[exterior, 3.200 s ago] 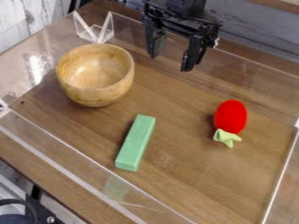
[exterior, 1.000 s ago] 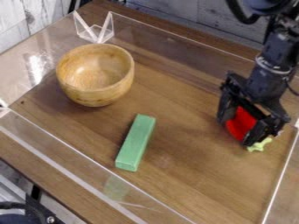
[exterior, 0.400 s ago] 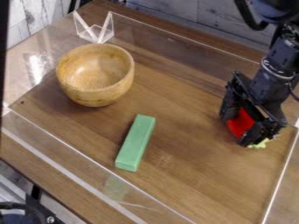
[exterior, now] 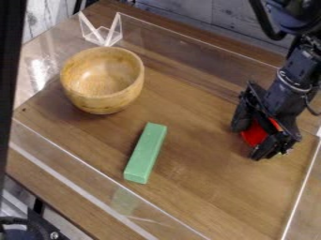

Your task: Move the red object to the left side of the table

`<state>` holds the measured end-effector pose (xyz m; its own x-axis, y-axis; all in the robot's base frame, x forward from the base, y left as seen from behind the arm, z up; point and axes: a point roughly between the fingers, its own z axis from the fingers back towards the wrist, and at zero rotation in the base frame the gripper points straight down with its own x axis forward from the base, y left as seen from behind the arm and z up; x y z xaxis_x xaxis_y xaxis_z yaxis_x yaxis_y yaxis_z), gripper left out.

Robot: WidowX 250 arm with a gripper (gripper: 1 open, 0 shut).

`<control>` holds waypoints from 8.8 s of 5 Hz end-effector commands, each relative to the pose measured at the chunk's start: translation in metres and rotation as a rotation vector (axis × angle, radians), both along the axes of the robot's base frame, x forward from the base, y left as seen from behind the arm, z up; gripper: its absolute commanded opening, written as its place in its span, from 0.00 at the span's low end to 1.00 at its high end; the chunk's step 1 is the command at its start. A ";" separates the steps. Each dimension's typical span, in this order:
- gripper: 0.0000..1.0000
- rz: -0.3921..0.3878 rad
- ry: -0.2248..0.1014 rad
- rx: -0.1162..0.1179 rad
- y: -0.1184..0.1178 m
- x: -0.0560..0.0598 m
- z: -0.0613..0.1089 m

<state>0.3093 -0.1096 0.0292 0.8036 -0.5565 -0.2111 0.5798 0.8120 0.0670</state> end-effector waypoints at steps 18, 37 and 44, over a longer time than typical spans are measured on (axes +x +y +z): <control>0.00 0.199 -0.141 -0.020 -0.003 0.012 0.070; 0.00 0.163 -0.166 -0.108 0.042 0.019 0.071; 0.00 -0.209 -0.149 -0.122 0.045 -0.008 0.070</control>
